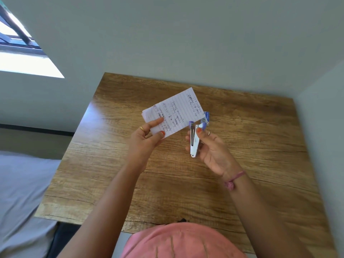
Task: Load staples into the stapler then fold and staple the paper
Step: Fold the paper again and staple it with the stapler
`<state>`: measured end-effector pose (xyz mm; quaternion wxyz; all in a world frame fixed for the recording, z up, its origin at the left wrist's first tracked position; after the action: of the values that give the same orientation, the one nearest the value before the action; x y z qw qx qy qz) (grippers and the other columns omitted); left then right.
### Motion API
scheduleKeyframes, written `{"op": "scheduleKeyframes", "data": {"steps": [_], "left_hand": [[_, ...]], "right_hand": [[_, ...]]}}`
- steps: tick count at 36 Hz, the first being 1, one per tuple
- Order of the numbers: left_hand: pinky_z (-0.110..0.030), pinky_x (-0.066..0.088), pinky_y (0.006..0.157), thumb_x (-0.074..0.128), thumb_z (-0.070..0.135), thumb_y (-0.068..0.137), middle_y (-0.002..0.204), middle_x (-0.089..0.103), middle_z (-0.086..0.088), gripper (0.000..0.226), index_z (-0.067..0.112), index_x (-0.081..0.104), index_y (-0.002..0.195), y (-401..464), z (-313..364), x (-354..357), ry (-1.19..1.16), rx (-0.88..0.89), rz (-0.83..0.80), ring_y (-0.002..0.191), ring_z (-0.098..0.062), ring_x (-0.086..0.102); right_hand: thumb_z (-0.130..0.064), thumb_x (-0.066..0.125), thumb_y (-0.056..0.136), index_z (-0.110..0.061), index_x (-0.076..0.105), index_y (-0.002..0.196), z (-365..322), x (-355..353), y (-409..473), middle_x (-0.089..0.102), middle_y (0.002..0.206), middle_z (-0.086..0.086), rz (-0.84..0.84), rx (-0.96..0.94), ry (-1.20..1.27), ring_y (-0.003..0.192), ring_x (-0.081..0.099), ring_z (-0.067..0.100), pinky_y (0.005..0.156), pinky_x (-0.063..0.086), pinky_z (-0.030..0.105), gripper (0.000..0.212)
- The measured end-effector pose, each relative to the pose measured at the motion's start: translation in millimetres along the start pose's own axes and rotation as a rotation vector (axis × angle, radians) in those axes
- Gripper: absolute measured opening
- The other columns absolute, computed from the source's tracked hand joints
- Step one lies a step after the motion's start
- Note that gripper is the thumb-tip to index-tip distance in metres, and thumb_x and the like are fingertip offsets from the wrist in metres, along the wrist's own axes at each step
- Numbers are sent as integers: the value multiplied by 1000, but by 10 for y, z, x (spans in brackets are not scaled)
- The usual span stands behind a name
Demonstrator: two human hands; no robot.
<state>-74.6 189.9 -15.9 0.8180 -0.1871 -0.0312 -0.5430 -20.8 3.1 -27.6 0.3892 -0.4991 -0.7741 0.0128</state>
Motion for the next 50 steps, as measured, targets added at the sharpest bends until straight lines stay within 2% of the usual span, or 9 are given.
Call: {"op": "scheduleKeyframes", "data": {"steps": [3, 8, 15, 18, 21, 25, 30, 39, 50], "left_hand": [[-24, 56, 76, 67, -4, 84, 103, 73, 17, 35, 21, 72, 109, -8, 20, -11, 2, 12, 17, 97, -7, 69], [-23, 56, 75, 67, -2, 84, 105, 73, 14, 34, 21, 73, 108, -7, 64, -48, -30, 18, 30, 100, -10, 69], [-27, 58, 79, 68, -1, 83, 107, 73, 9, 34, 27, 73, 103, -29, 60, -18, 54, 19, 24, 98, -10, 69], [-25, 57, 77, 69, 0, 83, 116, 69, 3, 35, 28, 73, 103, -37, 52, 2, 106, 24, 39, 97, -12, 70], [-25, 57, 76, 70, 2, 83, 112, 70, 9, 36, 32, 74, 102, -36, 56, 7, 171, 36, 49, 93, -13, 70], [-26, 58, 76, 70, 2, 83, 106, 71, 15, 38, 33, 73, 105, -36, 65, 17, 239, 46, 40, 88, -11, 71], [-26, 59, 76, 69, 1, 84, 112, 68, 12, 36, 29, 72, 107, -19, 104, 20, 264, 45, 19, 88, -8, 71], [-40, 59, 83, 70, 2, 83, 107, 69, 14, 35, 30, 73, 105, -22, 164, 23, 297, 26, -46, 93, -18, 71], [-24, 58, 75, 68, -1, 84, 100, 71, 21, 42, 40, 74, 95, -2, 168, 10, 291, 64, -64, 90, -8, 71]], "right_hand": [[-20, 72, 75, -7, 67, 100, -14, 3, 9, 75, 91, 4, 68, 1, -79, 90, 71, 18, 66, 60, 35, 29], [-27, 68, 79, -4, 63, 110, -22, -8, 14, 76, 92, 1, 97, 28, -186, 88, 72, 17, 68, 60, 31, 39], [-16, 52, 97, -4, 62, 117, -5, 20, 8, 71, 111, 14, 31, 43, -65, 93, 69, 20, 74, 57, 34, 26], [-16, 56, 93, -9, 62, 118, -24, 47, -6, 73, 106, 9, 50, -9, -53, 90, 70, 16, 72, 59, 30, 27], [-21, 59, 89, -13, 63, 116, -47, 64, -23, 74, 98, 5, 106, -49, -79, 85, 69, 12, 68, 58, 27, 29], [-27, 56, 93, -12, 64, 116, -78, 62, -37, 73, 99, 4, 156, -48, -75, 91, 66, 16, 75, 55, 31, 29], [-28, 57, 92, -10, 64, 118, -100, 65, -38, 73, 101, 7, 144, -47, -28, 90, 66, 17, 70, 57, 30, 32], [-26, 71, 77, -10, 70, 104, -96, 35, -18, 71, 95, 8, 121, -8, -13, 78, 64, 16, 66, 57, 30, 32], [-24, 71, 77, -8, 66, 106, -81, 33, -14, 73, 91, 8, 96, 18, -3, 73, 66, 15, 63, 57, 26, 34]]}}
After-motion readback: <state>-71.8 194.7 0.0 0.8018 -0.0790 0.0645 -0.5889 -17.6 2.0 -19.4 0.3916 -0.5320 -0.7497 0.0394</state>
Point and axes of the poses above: each hand's wrist, its own y-axis towards the middle knuckle, its own x-axis out of the palm, z = x × y, the point moved 3 cm from there along y, towards the middle knuckle
